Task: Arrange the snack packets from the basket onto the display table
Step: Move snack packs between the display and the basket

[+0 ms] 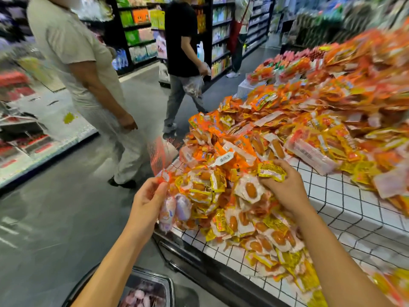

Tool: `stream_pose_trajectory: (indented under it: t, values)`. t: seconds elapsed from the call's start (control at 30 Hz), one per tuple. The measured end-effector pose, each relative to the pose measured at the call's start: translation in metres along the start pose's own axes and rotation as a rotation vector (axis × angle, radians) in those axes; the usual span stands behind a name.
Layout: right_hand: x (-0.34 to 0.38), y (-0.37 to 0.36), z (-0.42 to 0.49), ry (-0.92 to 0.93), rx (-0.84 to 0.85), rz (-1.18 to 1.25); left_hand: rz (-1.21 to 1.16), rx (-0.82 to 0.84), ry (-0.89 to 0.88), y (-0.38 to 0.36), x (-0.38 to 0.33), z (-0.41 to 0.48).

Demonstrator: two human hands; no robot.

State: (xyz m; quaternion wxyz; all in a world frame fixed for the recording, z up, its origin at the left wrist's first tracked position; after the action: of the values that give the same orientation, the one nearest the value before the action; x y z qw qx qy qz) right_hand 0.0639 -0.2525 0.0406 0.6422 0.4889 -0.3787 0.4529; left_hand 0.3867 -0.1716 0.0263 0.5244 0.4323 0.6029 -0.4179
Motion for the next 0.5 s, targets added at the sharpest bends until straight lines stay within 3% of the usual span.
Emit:
stream_pose_trajectory:
  t: [0.27,0.5]
  values:
    - [0.023,0.010,0.001,0.063,-0.096,0.079,0.013,0.010,0.032,0.002,-0.002,0.007]
    - [0.033,0.008,-0.006,0.110,-0.025,0.113,-0.009,-0.095,0.020,0.000,-0.007,-0.016]
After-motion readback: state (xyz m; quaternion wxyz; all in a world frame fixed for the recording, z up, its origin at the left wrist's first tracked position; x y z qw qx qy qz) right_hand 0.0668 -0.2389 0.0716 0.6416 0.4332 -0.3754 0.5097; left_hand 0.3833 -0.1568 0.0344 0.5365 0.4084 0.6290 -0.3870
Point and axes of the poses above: each hand's wrist, its own z-axis towards the middle knuckle, its own y-axis out of the back of the hand, x = y × z, the point moved 3 cm from there along z, towards the middle knuckle, and after that the axes turned 12 degrees about y, right-handed, at the moved point
